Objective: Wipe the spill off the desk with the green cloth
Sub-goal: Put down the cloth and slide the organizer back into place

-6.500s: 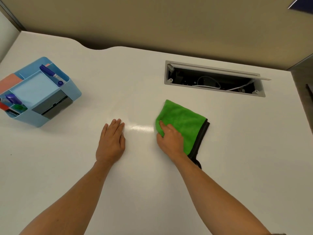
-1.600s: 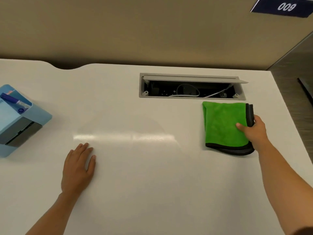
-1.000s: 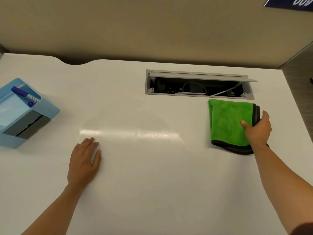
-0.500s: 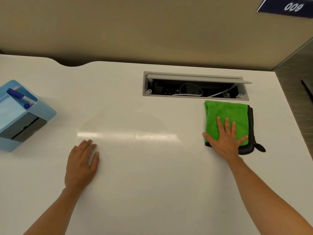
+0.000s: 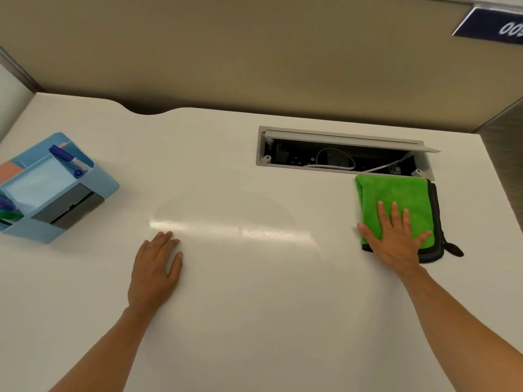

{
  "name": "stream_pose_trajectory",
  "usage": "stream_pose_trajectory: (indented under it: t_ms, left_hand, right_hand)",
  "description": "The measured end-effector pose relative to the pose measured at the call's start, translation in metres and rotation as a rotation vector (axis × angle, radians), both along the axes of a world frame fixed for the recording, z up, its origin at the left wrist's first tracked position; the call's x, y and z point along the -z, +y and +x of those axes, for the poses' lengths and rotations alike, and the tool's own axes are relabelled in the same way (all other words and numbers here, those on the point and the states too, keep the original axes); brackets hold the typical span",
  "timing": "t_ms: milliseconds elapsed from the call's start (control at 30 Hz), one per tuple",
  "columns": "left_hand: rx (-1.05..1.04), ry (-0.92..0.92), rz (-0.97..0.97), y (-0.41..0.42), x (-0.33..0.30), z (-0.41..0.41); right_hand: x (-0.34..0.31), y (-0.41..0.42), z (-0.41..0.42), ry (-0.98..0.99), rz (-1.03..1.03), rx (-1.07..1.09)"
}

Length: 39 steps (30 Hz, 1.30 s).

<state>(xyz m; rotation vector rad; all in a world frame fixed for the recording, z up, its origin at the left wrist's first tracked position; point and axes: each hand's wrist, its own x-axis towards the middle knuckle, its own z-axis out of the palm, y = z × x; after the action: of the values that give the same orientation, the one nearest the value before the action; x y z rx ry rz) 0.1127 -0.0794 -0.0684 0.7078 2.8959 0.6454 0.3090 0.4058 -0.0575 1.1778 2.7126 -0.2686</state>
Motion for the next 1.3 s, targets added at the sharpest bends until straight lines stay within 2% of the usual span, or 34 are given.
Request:
stream_pose_trajectory:
  t_ms: [167,333,433,533,667,733,833,900,967,1033,1100,1167,1300]
  left_hand:
    - [0.011,0.002,0.032,-0.005,0.005,-0.002]
    - [0.01,0.023,0.065,-0.006,0.005,-0.003]
    - [0.002,0.004,0.133,-0.007,0.003,0.0]
    - [-0.125,-0.027,0.286,-0.014,-0.006,-0.003]
    - [-0.348,0.182,0.324,-0.033,-0.024,-0.031]
    - [-0.47,0.295,0.248,-0.048,-0.035,-0.052]
    - [-0.516,0.432,0.106,-0.067,-0.049,-0.085]
    - [-0.6,0.451,0.138,-0.074,-0.054,-0.101]
    - [-0.833,0.424,0.329,-0.077,-0.057,-0.11]
    - [-1.18,0.357,0.603,-0.083,-0.059,-0.116]
    - [-1.469,0.243,0.771,-0.093,-0.062,-0.123]
    - [-1.559,0.078,0.84,-0.107,-0.064,-0.132]
    - [-1.492,-0.288,0.87,-0.125,-0.073,-0.151]
  right_hand:
    - [-0.009,-0.04,-0.024,0.121,0.1,-0.065]
    - [-0.01,-0.101,-0.077,0.238,-0.003,-0.238]
    - [-0.004,-0.118,-0.097,0.232,-0.1,-0.213]
    - [0.008,-0.117,-0.096,0.179,-0.082,-0.201]
    - [0.02,-0.115,-0.089,0.198,-0.019,-0.21]
    - [0.023,-0.116,-0.093,0.203,-0.022,-0.208]
    - [0.023,-0.119,-0.096,0.196,-0.021,-0.201]
    - [0.021,-0.12,-0.095,0.197,-0.023,-0.2]
    - [0.02,-0.119,-0.095,0.198,-0.025,-0.195]
    - [0.021,-0.119,-0.095,0.198,-0.018,-0.199]
    - [0.022,-0.118,-0.096,0.195,-0.011,-0.198]
    - [0.021,-0.118,-0.096,0.192,-0.01,-0.196]
    - [0.02,-0.121,-0.095,0.205,-0.011,-0.197]
